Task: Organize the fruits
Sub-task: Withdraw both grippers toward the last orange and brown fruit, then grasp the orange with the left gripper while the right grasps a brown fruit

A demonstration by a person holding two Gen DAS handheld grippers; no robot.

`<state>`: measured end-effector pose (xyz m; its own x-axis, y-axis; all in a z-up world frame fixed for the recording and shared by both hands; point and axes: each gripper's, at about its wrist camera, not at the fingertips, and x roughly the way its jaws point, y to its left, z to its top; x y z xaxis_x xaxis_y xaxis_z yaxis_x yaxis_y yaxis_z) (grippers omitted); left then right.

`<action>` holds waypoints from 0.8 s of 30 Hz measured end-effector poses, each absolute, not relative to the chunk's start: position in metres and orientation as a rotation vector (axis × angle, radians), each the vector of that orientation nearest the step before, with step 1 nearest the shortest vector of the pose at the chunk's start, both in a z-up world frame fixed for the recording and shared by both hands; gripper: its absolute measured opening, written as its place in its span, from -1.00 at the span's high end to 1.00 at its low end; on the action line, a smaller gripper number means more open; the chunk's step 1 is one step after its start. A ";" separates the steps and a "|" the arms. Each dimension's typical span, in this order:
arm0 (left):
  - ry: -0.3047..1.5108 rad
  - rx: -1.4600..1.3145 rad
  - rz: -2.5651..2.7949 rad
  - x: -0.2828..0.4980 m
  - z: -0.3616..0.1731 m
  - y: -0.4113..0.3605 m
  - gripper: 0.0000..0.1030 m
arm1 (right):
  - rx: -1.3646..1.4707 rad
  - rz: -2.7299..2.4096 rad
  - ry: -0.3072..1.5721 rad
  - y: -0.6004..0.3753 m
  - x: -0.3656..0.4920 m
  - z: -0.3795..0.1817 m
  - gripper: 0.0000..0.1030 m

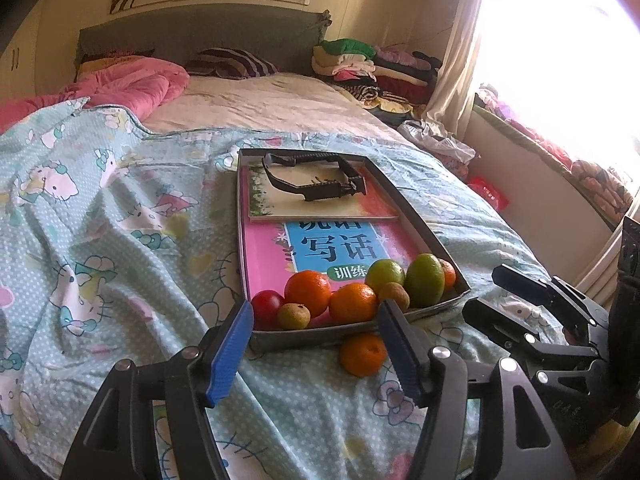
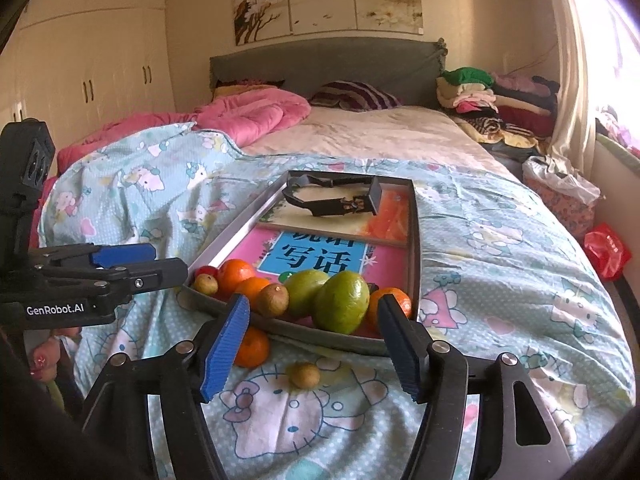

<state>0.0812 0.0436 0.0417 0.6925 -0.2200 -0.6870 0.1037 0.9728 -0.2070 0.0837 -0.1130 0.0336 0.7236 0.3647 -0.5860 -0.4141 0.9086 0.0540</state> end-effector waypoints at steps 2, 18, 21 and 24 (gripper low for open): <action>0.785 -0.152 -0.183 0.078 0.043 0.042 -0.25 | -0.084 0.431 0.627 -0.116 0.081 0.035 -0.34; 0.847 -0.148 -0.216 0.064 0.028 0.026 -0.26 | -0.124 0.442 0.701 -0.123 0.059 0.010 -0.35; 0.867 -0.139 -0.214 0.064 0.020 0.021 -0.25 | -0.112 0.439 0.731 -0.121 0.062 -0.002 -0.35; 0.891 -0.136 -0.218 0.063 0.011 0.015 -0.26 | -0.104 0.446 0.759 -0.116 0.069 -0.014 -0.34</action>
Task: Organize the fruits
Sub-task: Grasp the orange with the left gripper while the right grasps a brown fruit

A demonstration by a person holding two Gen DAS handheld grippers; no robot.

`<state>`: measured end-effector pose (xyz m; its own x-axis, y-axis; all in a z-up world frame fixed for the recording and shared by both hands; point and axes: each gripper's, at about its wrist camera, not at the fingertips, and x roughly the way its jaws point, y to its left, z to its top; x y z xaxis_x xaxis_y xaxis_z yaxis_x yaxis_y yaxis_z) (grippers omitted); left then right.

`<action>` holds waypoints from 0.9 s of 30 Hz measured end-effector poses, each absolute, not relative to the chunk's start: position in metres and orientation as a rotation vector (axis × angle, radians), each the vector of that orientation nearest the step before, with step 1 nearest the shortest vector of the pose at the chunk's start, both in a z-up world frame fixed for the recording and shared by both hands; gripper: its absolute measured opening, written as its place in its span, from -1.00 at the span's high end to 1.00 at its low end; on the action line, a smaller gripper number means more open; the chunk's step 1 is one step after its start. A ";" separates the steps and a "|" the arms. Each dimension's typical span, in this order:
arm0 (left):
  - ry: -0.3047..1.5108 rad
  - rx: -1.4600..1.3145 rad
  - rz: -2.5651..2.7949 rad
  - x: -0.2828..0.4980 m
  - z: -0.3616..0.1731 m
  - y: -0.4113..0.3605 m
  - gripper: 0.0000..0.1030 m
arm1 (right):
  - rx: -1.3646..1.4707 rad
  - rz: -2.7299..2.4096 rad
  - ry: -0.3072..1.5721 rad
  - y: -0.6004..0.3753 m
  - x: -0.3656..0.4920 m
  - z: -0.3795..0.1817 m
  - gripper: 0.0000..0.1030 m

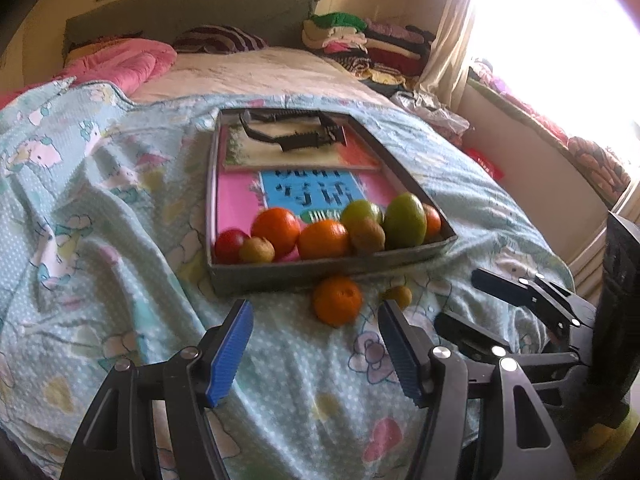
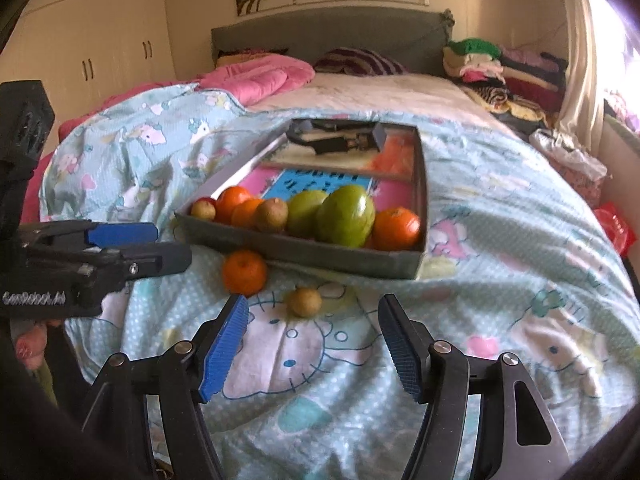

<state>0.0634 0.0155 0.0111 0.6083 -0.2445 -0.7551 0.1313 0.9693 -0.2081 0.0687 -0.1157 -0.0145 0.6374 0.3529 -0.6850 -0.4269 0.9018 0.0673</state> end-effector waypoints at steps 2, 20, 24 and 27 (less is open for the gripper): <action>0.904 -0.127 -0.220 0.063 0.006 0.011 -0.26 | -0.112 0.449 0.765 -0.112 0.074 -0.021 -0.34; 0.965 -0.129 -0.266 0.085 -0.022 -0.007 -0.20 | -0.221 0.504 0.822 -0.084 0.103 -0.057 0.55; 0.990 -0.139 -0.266 0.093 -0.033 -0.012 0.02 | -0.182 0.494 0.816 -0.097 0.100 -0.053 0.55; 0.993 -0.134 -0.260 0.097 -0.036 -0.016 0.11 | -0.134 0.469 0.810 -0.112 0.098 -0.046 0.55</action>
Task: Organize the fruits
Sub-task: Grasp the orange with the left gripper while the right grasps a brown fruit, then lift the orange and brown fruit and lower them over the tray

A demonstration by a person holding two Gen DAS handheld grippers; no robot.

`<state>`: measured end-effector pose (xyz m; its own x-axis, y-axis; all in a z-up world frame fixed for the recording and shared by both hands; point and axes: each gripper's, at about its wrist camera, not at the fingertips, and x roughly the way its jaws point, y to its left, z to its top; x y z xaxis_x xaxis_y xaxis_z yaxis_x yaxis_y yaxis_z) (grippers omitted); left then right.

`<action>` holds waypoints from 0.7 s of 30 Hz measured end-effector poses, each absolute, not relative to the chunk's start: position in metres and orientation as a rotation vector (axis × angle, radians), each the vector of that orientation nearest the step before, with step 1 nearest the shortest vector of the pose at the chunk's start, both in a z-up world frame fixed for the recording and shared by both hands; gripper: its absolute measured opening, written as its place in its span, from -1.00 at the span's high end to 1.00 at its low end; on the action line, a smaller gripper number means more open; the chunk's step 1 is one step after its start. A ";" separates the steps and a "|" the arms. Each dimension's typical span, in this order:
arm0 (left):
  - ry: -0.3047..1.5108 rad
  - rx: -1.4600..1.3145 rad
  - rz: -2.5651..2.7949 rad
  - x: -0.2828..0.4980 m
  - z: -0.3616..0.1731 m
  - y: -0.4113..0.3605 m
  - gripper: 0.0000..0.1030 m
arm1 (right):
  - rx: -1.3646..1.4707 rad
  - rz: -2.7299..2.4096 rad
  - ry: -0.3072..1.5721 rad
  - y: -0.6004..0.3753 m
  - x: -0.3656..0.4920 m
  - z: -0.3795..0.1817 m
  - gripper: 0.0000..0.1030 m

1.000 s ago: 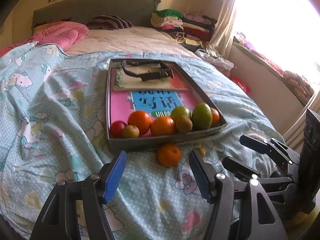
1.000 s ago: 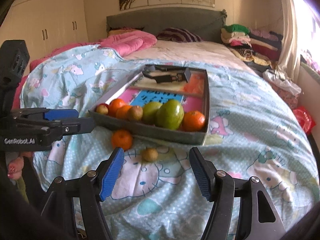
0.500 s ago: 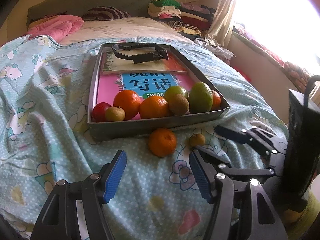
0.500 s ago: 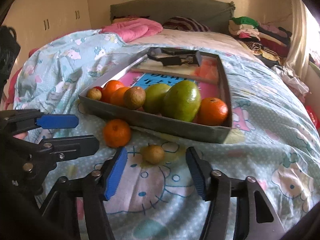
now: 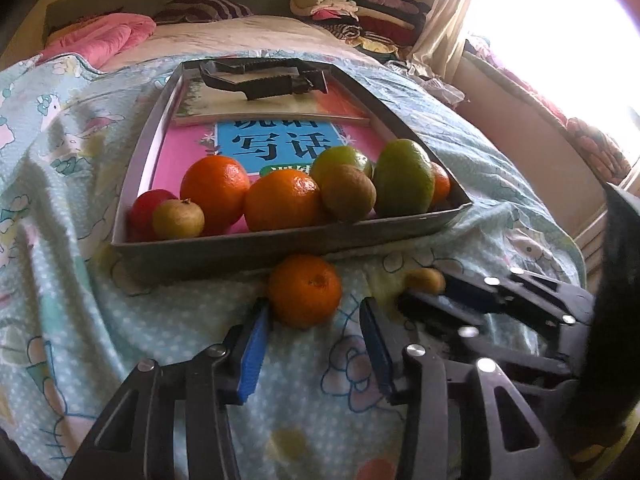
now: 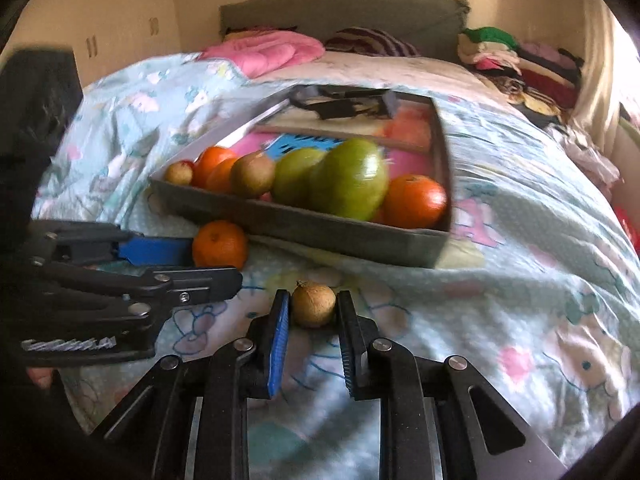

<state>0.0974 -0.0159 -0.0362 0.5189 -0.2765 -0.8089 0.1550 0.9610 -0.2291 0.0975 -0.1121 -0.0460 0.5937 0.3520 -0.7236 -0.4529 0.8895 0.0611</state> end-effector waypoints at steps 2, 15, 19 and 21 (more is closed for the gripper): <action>0.991 -0.135 -0.249 0.100 -0.039 -0.016 0.29 | -0.090 0.458 0.799 -0.123 0.098 -0.039 0.55; 0.955 -0.205 -0.247 0.078 -0.014 0.015 0.33 | -0.012 0.452 0.726 -0.145 0.093 -0.007 0.55; 0.895 -0.217 -0.229 0.073 0.009 0.025 0.33 | 0.002 0.450 0.710 -0.149 0.091 -0.002 0.55; 0.873 -0.213 -0.221 0.074 0.017 0.027 0.33 | 0.000 0.447 0.703 -0.151 0.090 0.001 0.55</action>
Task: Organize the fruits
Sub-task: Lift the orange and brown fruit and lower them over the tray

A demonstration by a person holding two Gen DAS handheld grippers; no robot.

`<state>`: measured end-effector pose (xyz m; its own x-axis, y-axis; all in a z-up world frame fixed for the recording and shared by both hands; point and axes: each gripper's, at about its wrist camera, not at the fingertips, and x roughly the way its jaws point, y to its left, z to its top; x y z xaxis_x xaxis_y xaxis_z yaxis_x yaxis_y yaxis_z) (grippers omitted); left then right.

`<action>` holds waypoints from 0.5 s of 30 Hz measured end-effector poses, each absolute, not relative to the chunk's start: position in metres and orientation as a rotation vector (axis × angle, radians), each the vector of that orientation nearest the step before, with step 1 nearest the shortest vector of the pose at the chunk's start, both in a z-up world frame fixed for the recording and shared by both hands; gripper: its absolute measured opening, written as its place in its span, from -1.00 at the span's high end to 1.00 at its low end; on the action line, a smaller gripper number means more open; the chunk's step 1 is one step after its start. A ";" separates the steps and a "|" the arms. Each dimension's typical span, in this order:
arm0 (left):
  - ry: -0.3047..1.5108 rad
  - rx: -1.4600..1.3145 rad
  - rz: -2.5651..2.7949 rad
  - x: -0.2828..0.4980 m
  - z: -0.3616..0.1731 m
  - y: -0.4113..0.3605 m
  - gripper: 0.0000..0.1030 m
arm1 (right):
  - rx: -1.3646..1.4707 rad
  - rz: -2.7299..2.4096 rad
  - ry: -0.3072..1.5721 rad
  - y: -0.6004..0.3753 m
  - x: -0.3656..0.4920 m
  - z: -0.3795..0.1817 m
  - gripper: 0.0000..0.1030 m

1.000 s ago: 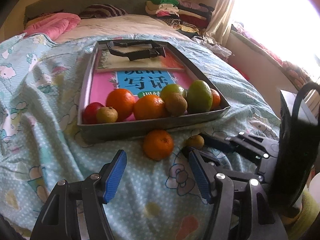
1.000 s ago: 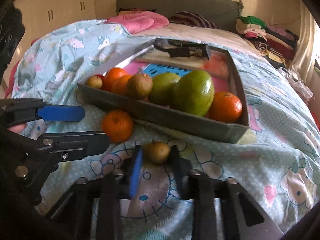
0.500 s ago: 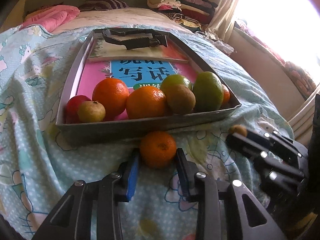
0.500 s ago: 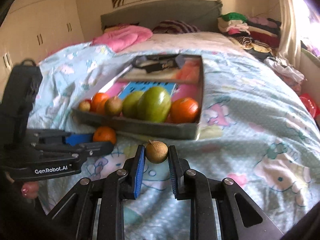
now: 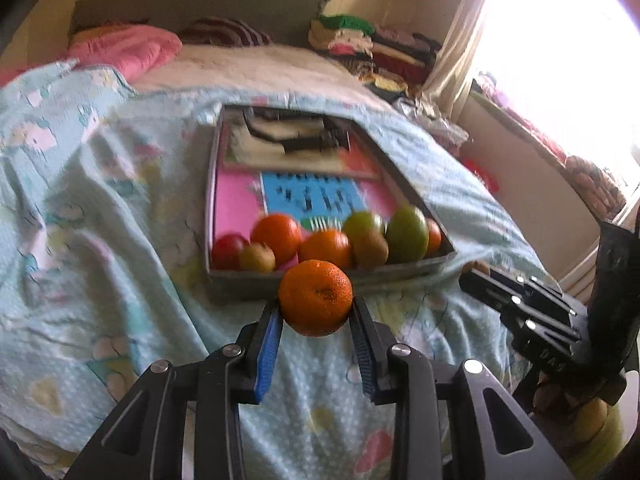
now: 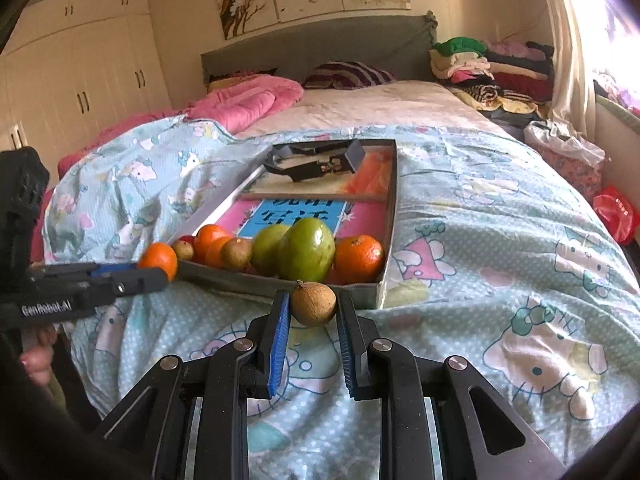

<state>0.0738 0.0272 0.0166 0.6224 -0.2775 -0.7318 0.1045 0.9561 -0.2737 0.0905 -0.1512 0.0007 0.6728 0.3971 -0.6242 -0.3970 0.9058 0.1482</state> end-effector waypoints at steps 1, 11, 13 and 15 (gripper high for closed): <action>0.869 -0.211 -0.214 0.076 0.019 0.028 0.33 | -0.002 0.444 0.699 -0.151 0.092 0.002 0.55; 0.884 -0.188 -0.179 0.101 0.018 0.022 0.33 | -0.014 0.424 0.672 -0.156 0.104 0.012 0.55; 0.888 -0.179 -0.170 0.103 0.017 0.020 0.33 | -0.021 0.416 0.670 -0.156 0.108 0.013 0.55; 0.890 -0.175 -0.153 0.105 0.015 0.020 0.33 | -0.017 0.420 0.665 -0.157 0.111 0.014 0.55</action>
<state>0.1048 0.0198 0.0146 0.6199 -0.2049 -0.7575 0.0601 0.9749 -0.2146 0.1109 -0.1566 0.0138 0.7063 0.3726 -0.6018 -0.3836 0.9161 0.1170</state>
